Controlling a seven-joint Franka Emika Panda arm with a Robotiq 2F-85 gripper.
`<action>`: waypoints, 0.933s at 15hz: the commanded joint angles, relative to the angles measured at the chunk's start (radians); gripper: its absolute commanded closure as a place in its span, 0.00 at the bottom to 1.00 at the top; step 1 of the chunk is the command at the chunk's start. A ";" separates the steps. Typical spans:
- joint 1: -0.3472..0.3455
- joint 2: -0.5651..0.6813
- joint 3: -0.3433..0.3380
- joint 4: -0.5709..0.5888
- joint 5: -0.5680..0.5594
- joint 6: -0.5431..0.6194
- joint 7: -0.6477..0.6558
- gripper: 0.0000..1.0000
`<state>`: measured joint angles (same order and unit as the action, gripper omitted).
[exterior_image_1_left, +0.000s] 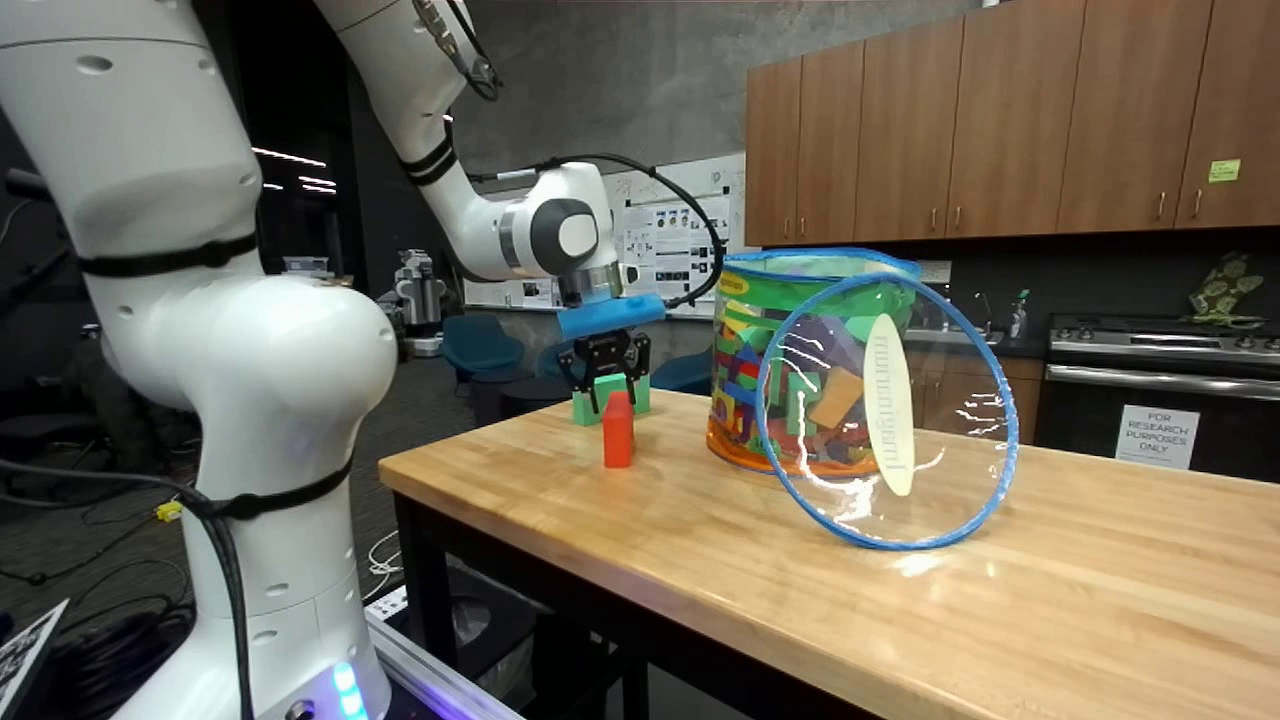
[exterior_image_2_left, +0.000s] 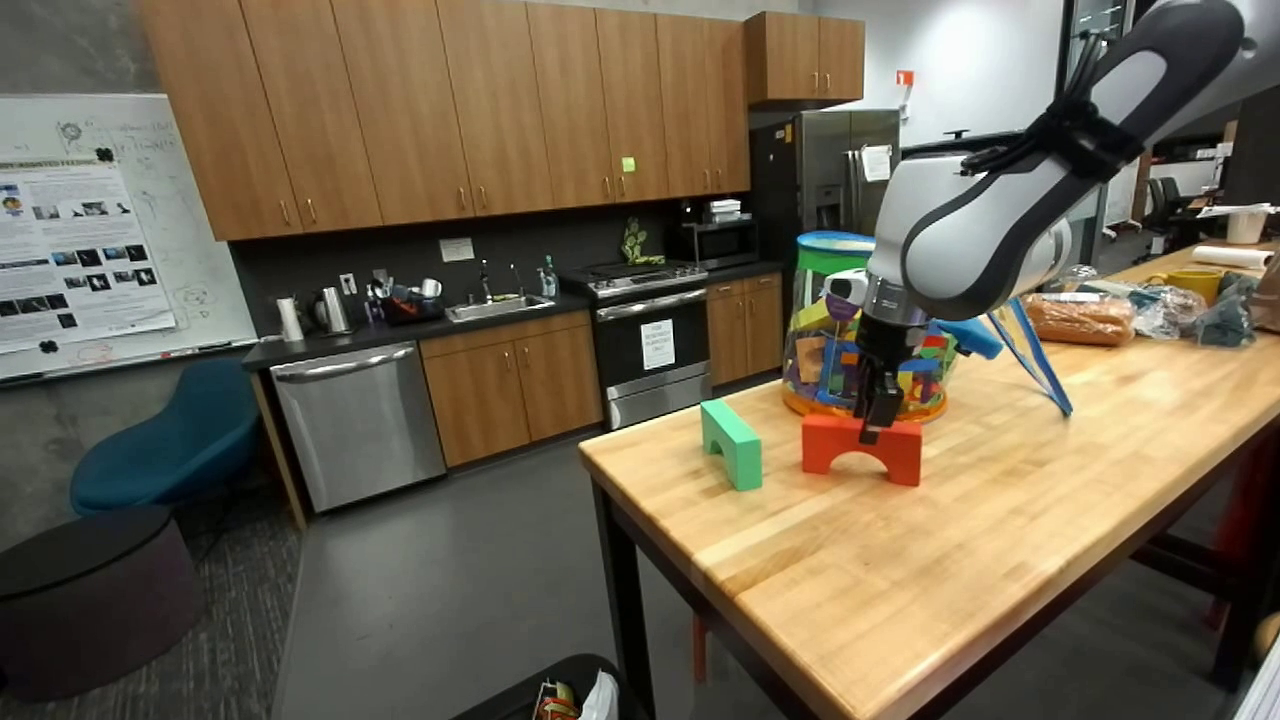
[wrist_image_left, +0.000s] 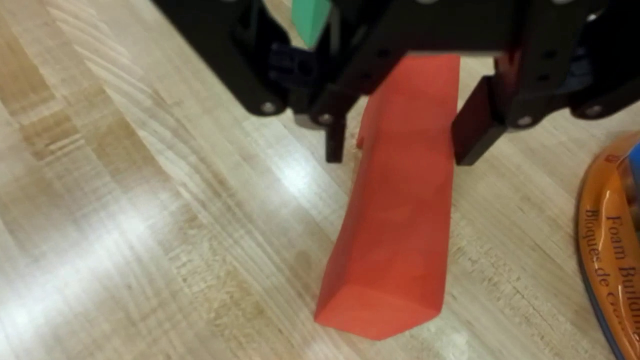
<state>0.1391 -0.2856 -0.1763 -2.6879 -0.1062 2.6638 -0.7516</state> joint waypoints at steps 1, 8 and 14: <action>-0.051 0.015 0.051 0.028 -0.027 -0.002 0.062 0.72; -0.114 -0.025 0.107 0.035 -0.107 -0.071 0.253 0.97; -0.129 -0.073 0.120 -0.002 -0.160 -0.118 0.346 1.00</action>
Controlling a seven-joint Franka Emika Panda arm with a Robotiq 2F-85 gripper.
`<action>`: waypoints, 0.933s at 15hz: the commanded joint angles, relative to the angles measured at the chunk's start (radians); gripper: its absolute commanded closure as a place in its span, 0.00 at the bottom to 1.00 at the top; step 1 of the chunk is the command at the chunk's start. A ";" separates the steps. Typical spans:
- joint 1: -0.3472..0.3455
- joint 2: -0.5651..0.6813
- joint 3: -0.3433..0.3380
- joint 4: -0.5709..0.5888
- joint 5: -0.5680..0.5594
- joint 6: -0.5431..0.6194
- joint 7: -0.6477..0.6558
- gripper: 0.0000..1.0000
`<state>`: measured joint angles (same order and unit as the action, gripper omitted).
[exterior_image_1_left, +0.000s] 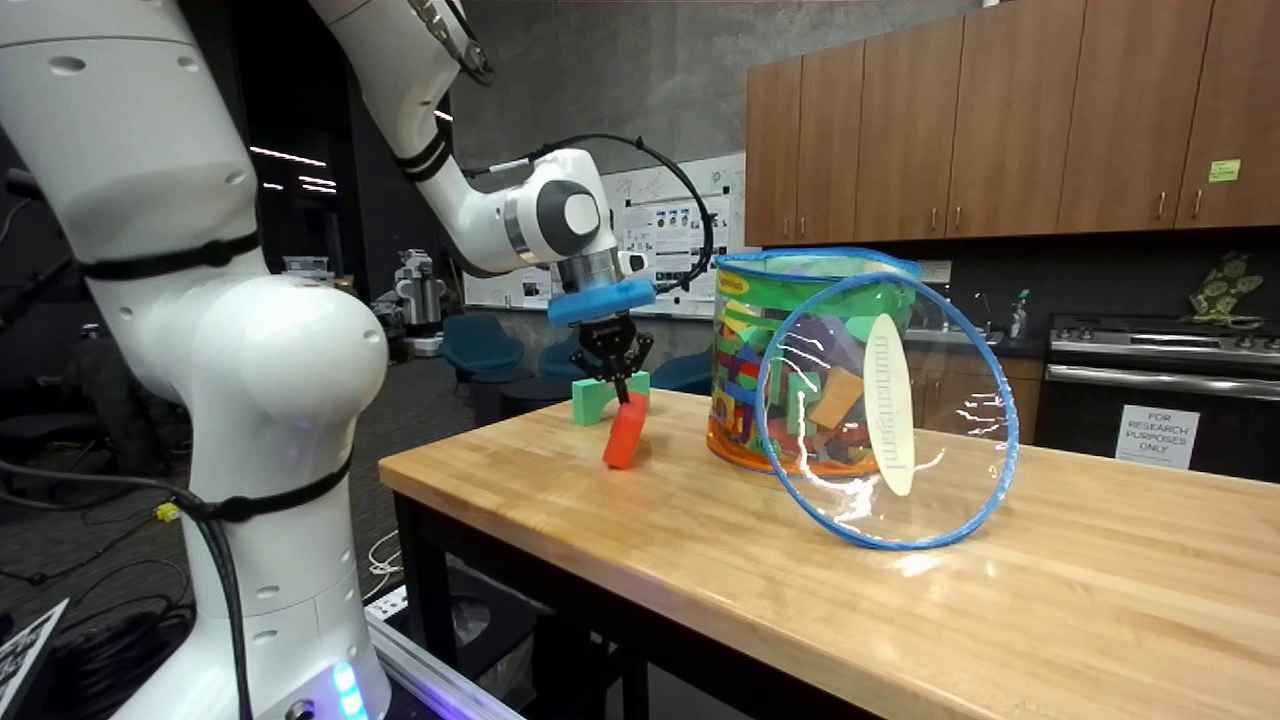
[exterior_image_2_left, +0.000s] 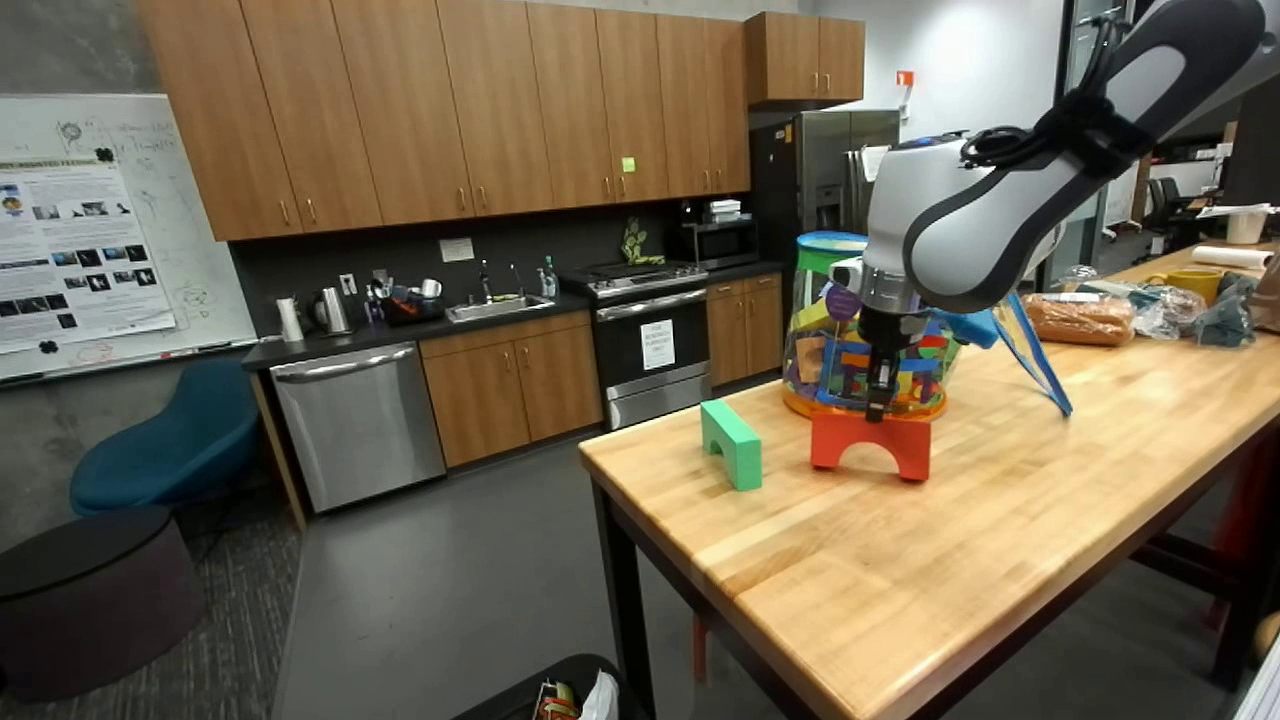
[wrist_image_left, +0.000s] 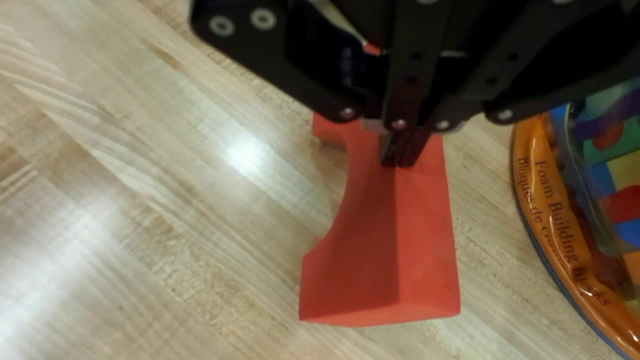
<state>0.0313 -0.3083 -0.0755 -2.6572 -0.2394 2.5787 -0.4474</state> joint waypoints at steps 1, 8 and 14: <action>-0.020 -0.057 0.020 -0.039 -0.027 -0.040 0.049 1.00; -0.019 -0.164 0.042 -0.149 -0.024 -0.018 0.130 1.00; -0.016 -0.155 0.147 -0.121 -0.022 0.000 0.342 1.00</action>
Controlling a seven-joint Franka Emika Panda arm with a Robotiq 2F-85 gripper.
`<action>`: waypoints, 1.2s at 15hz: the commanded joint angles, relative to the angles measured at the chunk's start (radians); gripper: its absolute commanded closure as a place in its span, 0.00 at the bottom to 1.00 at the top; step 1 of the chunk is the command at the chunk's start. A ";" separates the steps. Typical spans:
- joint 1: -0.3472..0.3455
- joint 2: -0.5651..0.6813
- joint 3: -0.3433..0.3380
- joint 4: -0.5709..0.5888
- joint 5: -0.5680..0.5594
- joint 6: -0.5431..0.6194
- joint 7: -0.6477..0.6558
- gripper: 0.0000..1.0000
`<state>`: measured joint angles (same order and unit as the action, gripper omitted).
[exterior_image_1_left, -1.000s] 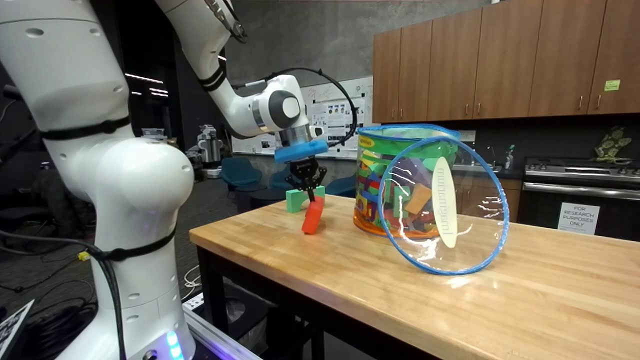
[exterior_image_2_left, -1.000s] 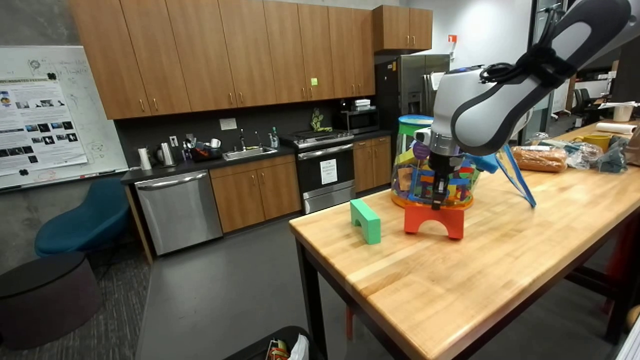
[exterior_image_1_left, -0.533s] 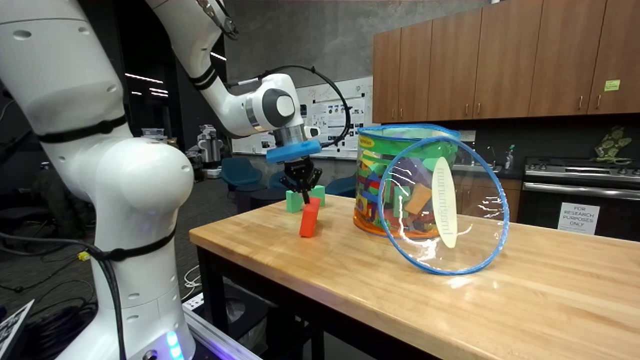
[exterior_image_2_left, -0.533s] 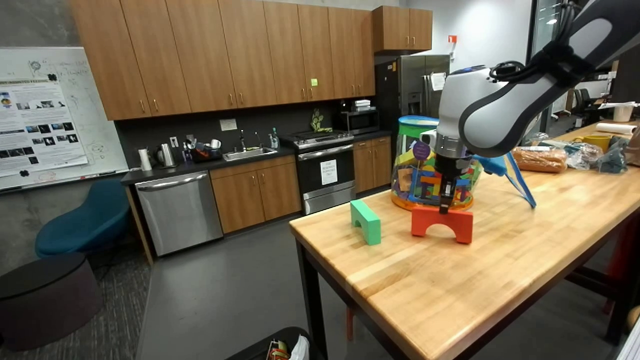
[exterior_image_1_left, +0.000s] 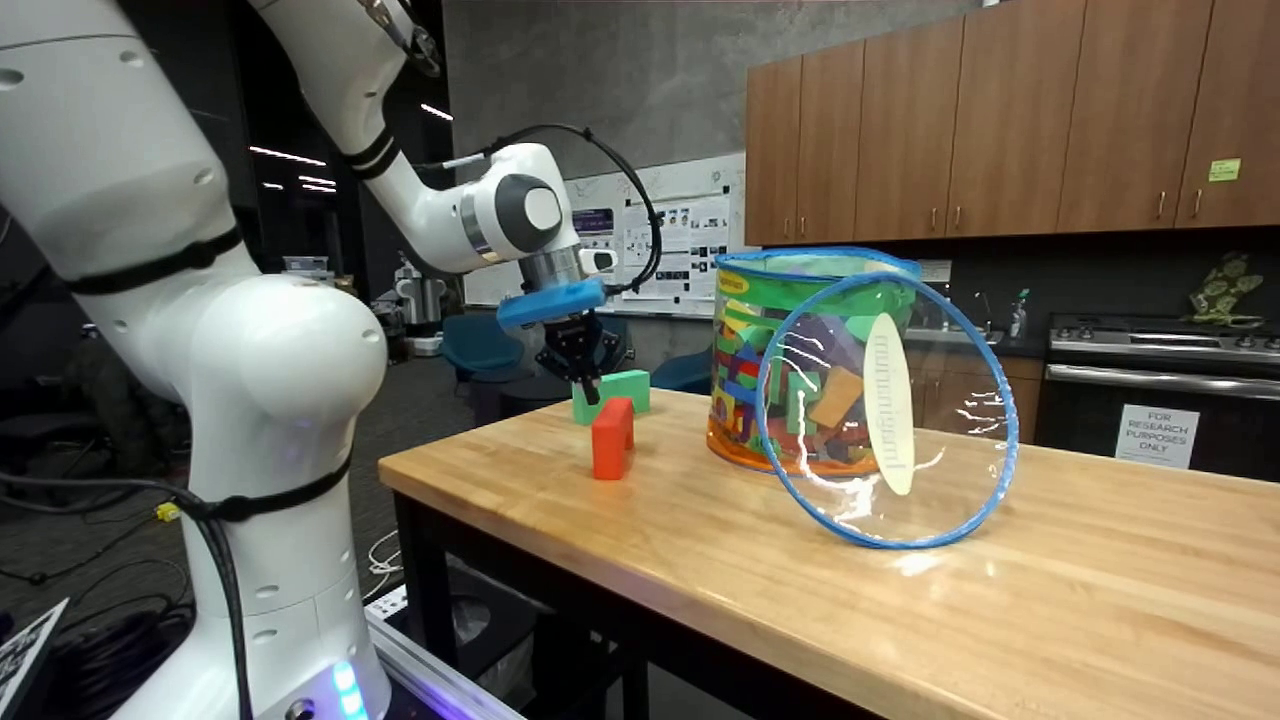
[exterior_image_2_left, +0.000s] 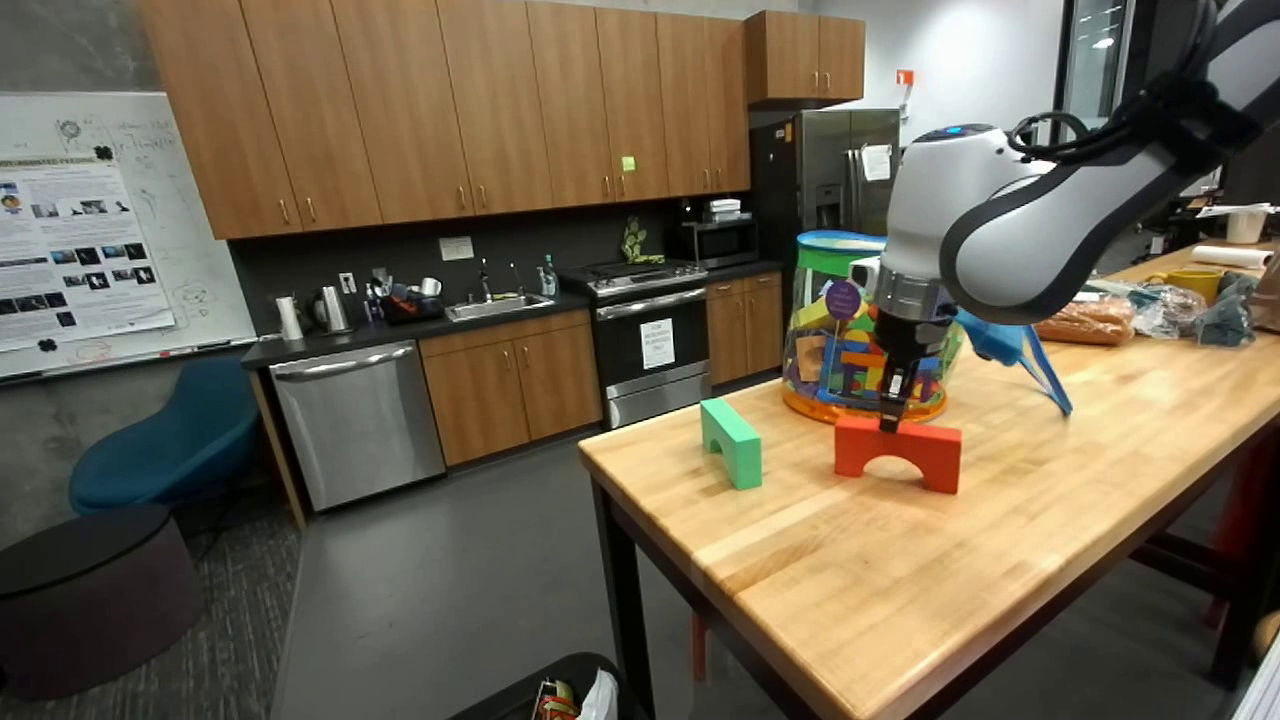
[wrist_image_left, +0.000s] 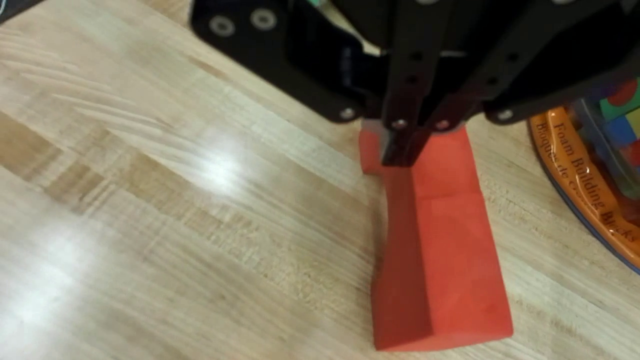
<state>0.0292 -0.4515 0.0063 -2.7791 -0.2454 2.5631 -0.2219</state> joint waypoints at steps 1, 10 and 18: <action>-0.013 -0.013 0.095 0.003 -0.016 0.009 0.169 1.00; -0.020 -0.057 0.146 -0.002 -0.060 0.013 0.242 0.56; -0.035 0.022 -0.039 0.064 -0.039 -0.015 -0.041 0.02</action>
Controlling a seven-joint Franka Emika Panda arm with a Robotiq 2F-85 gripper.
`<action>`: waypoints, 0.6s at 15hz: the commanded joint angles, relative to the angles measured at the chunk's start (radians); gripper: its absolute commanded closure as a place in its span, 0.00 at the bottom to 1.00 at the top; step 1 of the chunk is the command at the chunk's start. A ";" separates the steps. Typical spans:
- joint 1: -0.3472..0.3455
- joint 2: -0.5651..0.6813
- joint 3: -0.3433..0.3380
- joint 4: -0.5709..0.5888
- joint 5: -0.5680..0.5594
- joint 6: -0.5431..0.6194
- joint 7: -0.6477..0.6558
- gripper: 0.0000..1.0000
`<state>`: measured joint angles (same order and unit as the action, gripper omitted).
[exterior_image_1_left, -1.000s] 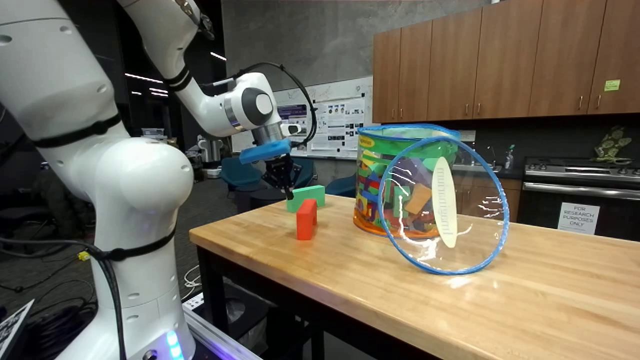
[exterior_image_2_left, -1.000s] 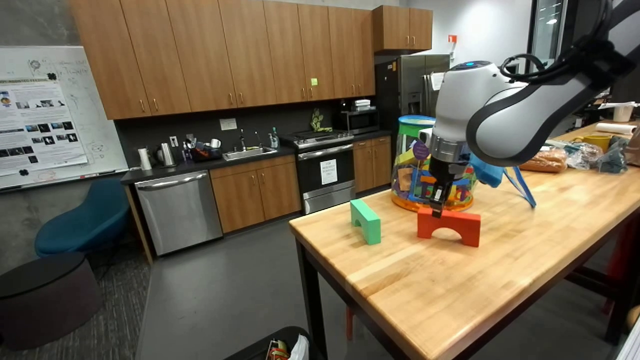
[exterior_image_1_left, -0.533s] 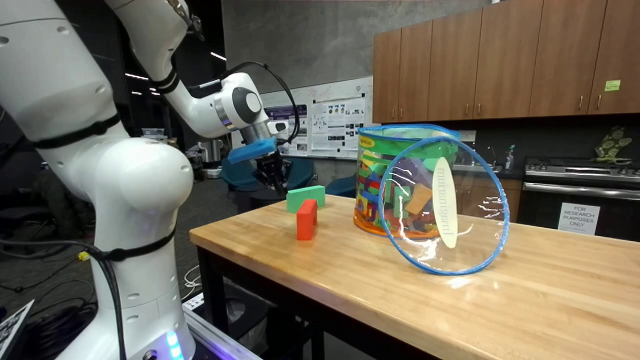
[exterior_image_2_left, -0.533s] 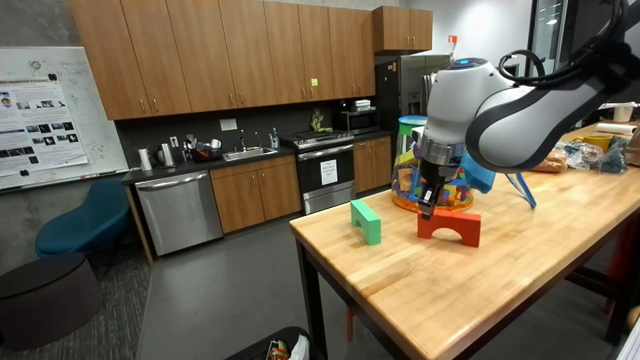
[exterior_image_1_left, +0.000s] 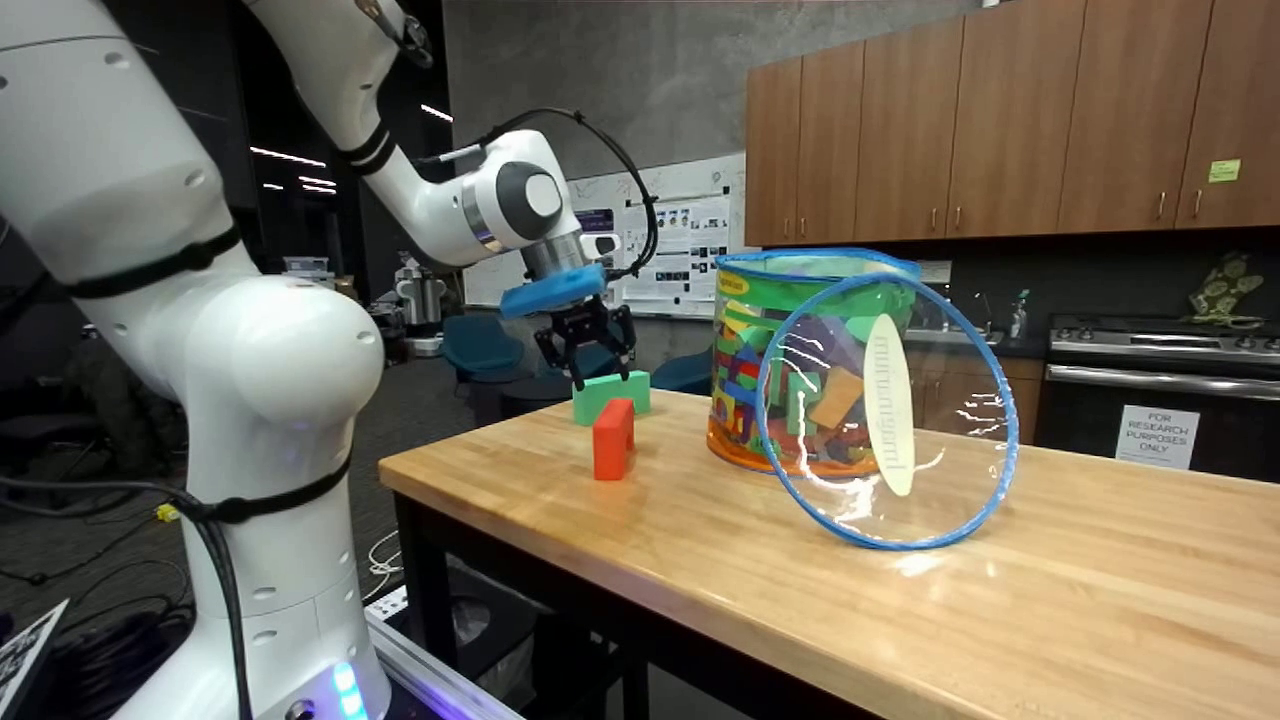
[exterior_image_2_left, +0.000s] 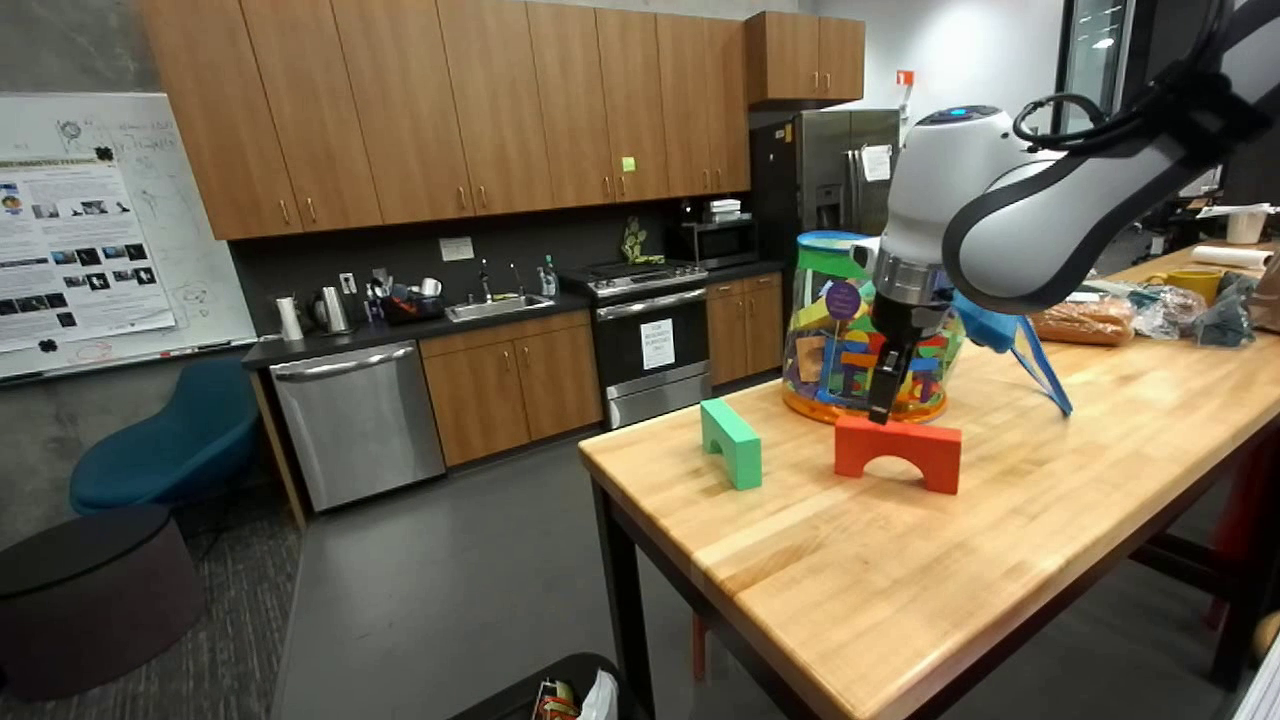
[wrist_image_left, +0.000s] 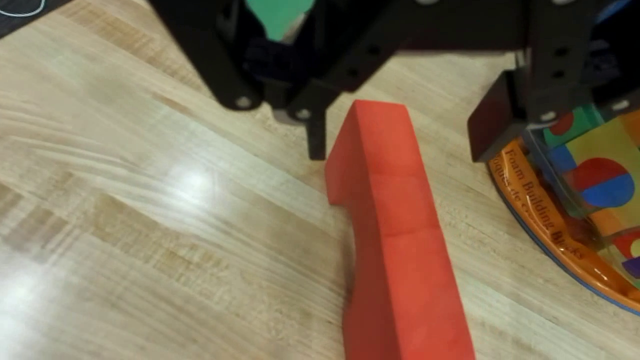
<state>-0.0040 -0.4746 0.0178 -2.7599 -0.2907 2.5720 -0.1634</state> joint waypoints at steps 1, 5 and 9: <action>0.000 0.061 -0.067 0.056 0.010 -0.026 -0.130 0.00; 0.023 0.094 -0.112 0.079 0.051 -0.082 -0.244 0.00; 0.023 0.118 -0.121 0.096 0.061 -0.148 -0.316 0.00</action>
<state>0.0082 -0.3810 -0.0877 -2.6941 -0.2444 2.4760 -0.4197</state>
